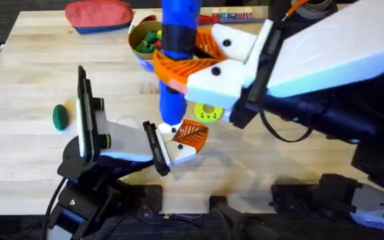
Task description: Pick up the gripper from the table and insert it into the empty holder that is missing its gripper. Then pick up a screw, insert it into the mounting hole, and use the screwdriver to tighten it. Finally, clean up the table by picking up the vegetable and placing it into the bucket.
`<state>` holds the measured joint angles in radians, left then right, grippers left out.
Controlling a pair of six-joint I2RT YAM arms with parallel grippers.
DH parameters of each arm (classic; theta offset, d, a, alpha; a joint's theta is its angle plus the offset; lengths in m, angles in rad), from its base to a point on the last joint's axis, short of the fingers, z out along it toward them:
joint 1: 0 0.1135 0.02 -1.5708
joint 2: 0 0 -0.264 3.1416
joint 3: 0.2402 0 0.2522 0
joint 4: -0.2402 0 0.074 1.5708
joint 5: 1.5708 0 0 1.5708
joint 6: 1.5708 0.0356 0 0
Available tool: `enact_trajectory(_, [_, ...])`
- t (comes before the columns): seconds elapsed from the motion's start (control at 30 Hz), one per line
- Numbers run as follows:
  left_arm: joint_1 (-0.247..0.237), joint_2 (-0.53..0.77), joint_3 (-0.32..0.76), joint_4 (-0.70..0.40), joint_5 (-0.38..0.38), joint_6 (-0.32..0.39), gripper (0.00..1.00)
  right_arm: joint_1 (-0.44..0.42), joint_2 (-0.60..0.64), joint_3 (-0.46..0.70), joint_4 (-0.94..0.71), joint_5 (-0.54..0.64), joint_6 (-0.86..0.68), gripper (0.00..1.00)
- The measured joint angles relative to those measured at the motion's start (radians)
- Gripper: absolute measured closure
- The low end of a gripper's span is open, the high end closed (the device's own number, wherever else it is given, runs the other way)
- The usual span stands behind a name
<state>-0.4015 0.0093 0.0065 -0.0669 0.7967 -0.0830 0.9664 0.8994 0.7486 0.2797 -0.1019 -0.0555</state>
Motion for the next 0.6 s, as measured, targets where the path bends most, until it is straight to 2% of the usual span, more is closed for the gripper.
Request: enact_trajectory(0.6, [0.000, 0.000, 0.000, 0.000, 0.000, 0.000, 0.993, 0.015, 0.021, 0.000, 0.004, 0.000, 0.000, 0.995])
